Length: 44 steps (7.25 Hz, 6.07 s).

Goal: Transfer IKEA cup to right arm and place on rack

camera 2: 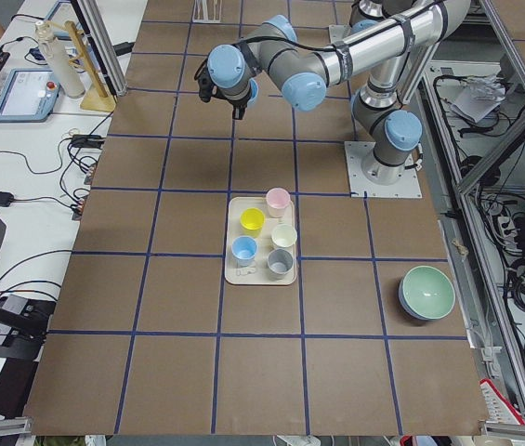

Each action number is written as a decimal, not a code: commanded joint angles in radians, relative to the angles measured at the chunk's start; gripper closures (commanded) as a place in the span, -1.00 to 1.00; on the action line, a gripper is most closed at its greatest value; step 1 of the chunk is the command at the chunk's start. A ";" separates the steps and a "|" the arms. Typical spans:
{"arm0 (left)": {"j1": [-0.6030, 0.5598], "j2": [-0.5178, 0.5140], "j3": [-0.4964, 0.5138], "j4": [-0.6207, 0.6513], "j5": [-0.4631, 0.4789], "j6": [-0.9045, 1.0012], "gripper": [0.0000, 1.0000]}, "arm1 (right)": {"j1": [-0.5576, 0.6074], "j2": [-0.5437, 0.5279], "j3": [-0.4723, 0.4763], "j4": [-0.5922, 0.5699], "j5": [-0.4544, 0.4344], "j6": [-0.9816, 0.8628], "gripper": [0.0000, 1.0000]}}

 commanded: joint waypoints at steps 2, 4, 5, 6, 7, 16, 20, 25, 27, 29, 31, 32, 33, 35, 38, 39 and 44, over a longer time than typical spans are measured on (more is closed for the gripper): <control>-0.132 0.046 -0.011 -0.103 -0.326 -0.169 1.00 | -0.001 0.003 0.071 0.005 0.158 -0.068 -1.00; -0.211 0.084 -0.014 -0.131 -0.494 -0.287 1.00 | -0.001 0.021 0.088 0.025 0.224 -0.063 -1.00; -0.240 0.109 -0.015 -0.140 -0.509 -0.300 1.00 | -0.001 0.023 0.088 0.028 0.226 -0.060 -1.00; -0.252 0.124 -0.026 -0.163 -0.606 -0.305 1.00 | -0.001 0.026 0.086 0.057 0.224 -0.060 -1.00; -0.256 0.135 -0.055 -0.168 -0.680 -0.311 1.00 | -0.001 0.026 0.086 0.062 0.226 -0.060 -1.00; -0.338 0.149 -0.116 -0.152 -0.857 -0.331 1.00 | 0.013 0.006 0.079 0.128 0.319 0.015 -1.00; -0.340 0.146 -0.116 -0.151 -0.856 -0.325 1.00 | 0.044 -0.014 0.089 0.131 0.319 0.015 -1.00; -0.340 0.145 -0.115 -0.149 -0.853 -0.323 1.00 | 0.053 -0.014 0.088 0.131 0.315 0.023 0.04; -0.340 0.145 -0.115 -0.149 -0.846 -0.326 0.80 | 0.053 -0.014 0.086 0.130 0.316 0.021 0.75; -0.340 0.143 -0.115 -0.149 -0.843 -0.346 -0.99 | 0.047 -0.011 0.077 0.130 0.316 0.023 1.00; -0.340 0.145 -0.112 -0.148 -0.845 -0.386 -1.00 | 0.016 -0.006 0.071 0.122 0.313 0.023 1.00; -0.338 0.145 -0.112 -0.148 -0.843 -0.395 -1.00 | -0.013 -0.008 0.071 0.119 0.313 0.023 1.00; -0.338 0.145 -0.104 -0.146 -0.837 -0.435 -1.00 | -0.028 -0.009 0.069 0.119 0.313 0.026 1.00; -0.338 0.145 -0.095 0.020 -0.717 -0.661 -1.00 | -0.097 -0.009 0.069 0.116 0.312 0.027 1.00; -0.343 0.149 -0.092 0.297 -0.262 -0.883 -1.00 | -0.200 -0.009 0.040 0.111 0.051 0.026 1.00; -0.349 0.145 -0.086 0.341 -0.074 -0.874 -1.00 | -0.206 -0.006 0.025 0.110 -0.072 0.024 1.00; -0.426 0.111 -0.020 0.391 0.535 -0.846 -1.00 | -0.228 -0.008 -0.059 -0.029 -0.810 -0.078 1.00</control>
